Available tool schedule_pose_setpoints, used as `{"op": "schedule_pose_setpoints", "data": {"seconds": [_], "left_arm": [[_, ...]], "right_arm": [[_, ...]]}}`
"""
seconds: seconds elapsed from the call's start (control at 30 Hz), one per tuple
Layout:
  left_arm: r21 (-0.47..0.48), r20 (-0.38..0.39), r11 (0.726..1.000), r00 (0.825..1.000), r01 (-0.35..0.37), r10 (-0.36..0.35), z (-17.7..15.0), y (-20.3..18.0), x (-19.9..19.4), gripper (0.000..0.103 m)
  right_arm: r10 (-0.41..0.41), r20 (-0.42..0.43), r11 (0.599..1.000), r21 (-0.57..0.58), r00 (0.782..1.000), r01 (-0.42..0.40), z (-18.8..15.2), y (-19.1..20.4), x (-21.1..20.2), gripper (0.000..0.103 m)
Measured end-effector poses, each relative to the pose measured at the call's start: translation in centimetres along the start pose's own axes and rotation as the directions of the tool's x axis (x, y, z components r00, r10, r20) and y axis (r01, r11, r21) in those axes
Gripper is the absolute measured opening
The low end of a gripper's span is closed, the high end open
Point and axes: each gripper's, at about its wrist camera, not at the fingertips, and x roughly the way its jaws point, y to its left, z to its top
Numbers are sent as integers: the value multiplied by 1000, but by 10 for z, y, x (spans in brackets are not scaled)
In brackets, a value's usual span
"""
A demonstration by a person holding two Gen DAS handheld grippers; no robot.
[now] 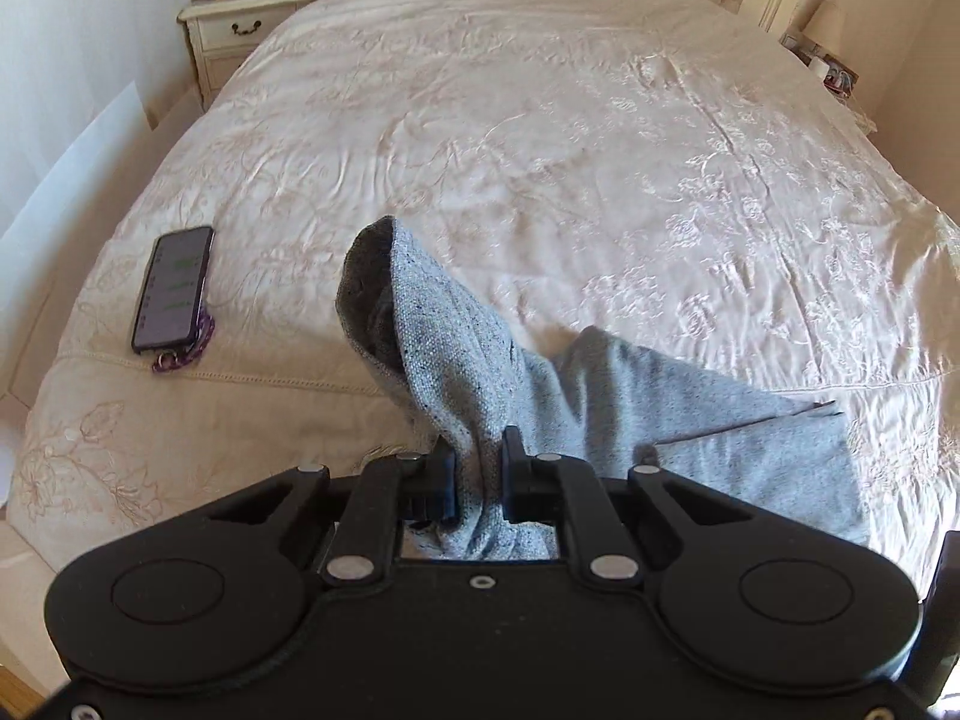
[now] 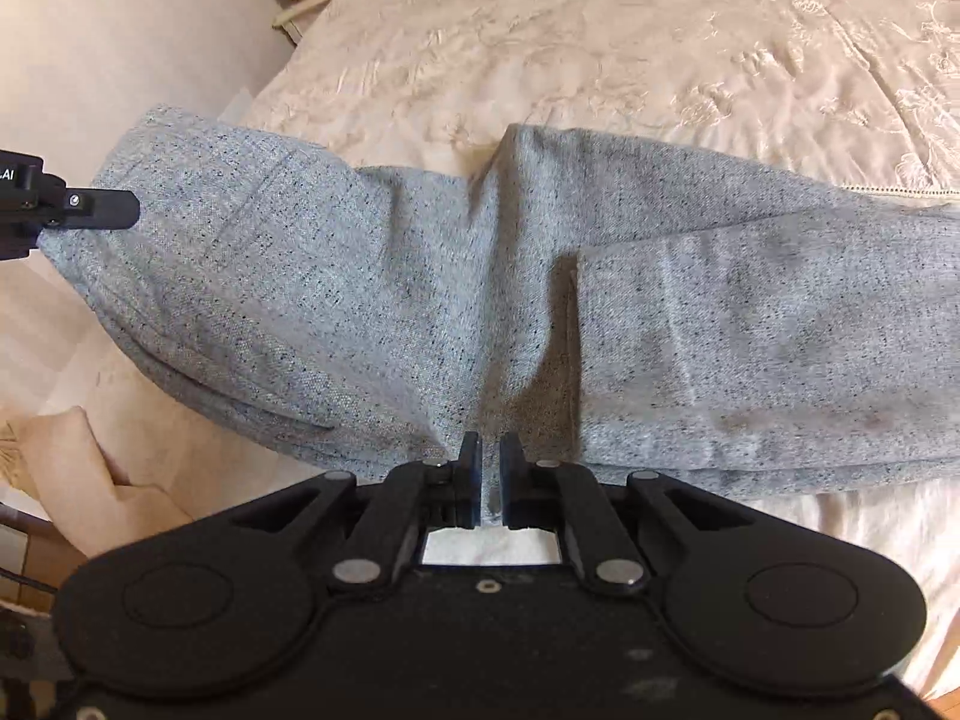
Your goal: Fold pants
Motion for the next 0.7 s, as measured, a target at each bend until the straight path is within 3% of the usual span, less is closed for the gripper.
{"op": "schedule_pose_setpoints", "data": {"seconds": [0.2,0.33,0.53,0.6,0.7], "left_arm": [[101,52,995,998,-24,19,21,-118,-15,17],[190,57,982,998,7,-18,19,-212,6,17],[249,-58,964,995,92,-80,-19,-335,94,12],[263,-136,954,984,144,-111,-35,-361,126,20],[285,-193,950,978,131,-77,-52,-382,145,22]], "right_arm": [[46,26,998,41,999,-47,-3,-69,-36,8],[44,33,997,67,998,-46,-4,-128,-62,8],[-19,18,995,94,1000,17,-5,-218,-93,8],[-40,6,994,102,999,39,-6,-240,-98,9],[-83,-27,992,94,996,85,-10,-269,-104,11]]}}
